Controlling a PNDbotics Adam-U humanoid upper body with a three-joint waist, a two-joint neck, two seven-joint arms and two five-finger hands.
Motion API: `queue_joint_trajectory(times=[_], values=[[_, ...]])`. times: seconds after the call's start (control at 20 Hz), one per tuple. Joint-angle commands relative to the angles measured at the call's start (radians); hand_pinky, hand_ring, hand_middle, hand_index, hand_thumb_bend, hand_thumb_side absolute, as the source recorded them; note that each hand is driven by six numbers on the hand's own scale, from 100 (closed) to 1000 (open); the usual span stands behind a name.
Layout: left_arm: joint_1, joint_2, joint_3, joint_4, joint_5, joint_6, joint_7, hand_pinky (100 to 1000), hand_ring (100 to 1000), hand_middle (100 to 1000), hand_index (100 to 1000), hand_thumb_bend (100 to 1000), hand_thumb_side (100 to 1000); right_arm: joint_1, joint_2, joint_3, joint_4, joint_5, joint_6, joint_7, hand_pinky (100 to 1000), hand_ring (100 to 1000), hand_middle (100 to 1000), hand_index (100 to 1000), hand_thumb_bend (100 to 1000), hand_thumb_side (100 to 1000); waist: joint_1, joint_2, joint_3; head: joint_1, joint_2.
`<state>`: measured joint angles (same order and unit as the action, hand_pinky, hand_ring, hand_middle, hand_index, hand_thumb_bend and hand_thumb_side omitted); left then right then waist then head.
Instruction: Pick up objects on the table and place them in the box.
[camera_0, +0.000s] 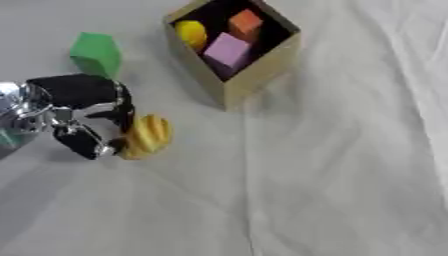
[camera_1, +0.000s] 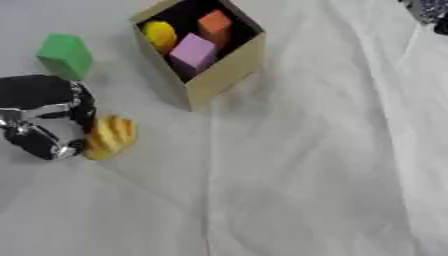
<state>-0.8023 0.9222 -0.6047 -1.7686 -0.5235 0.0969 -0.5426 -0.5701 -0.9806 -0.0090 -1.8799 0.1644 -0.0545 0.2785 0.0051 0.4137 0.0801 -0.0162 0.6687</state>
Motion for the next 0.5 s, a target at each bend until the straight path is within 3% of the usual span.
queue_joint_trajectory(times=[0.05,0.2,0.25,0.3,0.4,0.5], values=[[-0.001,0.066,0.077,-0.104,0.068,0.033,0.004,641,518,423,487,233,100,-0.005,-0.025,-0.023,-0.004,-0.007,0.0,-0.009,899,829,694,887,100,633,0.0,-0.025,0.0,-0.001,0.003],[0.007,0.097,0.14,-0.202,0.113,0.071,0.005,638,515,418,482,222,100,-0.001,-0.027,-0.026,-0.004,-0.006,0.001,-0.013,899,829,694,887,100,633,0.001,-0.026,0.002,-0.003,0.002],[0.008,0.101,0.154,-0.217,0.124,0.078,0.007,651,543,457,528,243,100,0.0,-0.028,-0.027,-0.003,-0.006,0.001,-0.013,899,829,694,887,100,632,0.001,-0.027,0.002,-0.003,0.002],[0.009,0.104,0.161,-0.224,0.134,0.082,0.004,681,595,515,610,308,100,0.0,-0.028,-0.027,-0.004,-0.007,0.001,-0.014,899,829,694,887,100,633,0.002,-0.028,0.003,-0.003,0.001],[0.017,0.111,0.154,-0.23,0.144,0.089,-0.037,798,751,674,804,509,220,-0.001,-0.026,-0.027,-0.004,-0.007,0.0,-0.014,899,829,694,887,100,633,0.003,-0.029,0.003,-0.002,0.0],[0.023,0.115,0.136,-0.22,0.13,0.097,-0.106,881,840,784,887,647,329,-0.002,-0.025,-0.026,-0.004,-0.008,-0.001,-0.012,899,829,694,886,100,632,0.003,-0.03,0.001,0.0,-0.002]])
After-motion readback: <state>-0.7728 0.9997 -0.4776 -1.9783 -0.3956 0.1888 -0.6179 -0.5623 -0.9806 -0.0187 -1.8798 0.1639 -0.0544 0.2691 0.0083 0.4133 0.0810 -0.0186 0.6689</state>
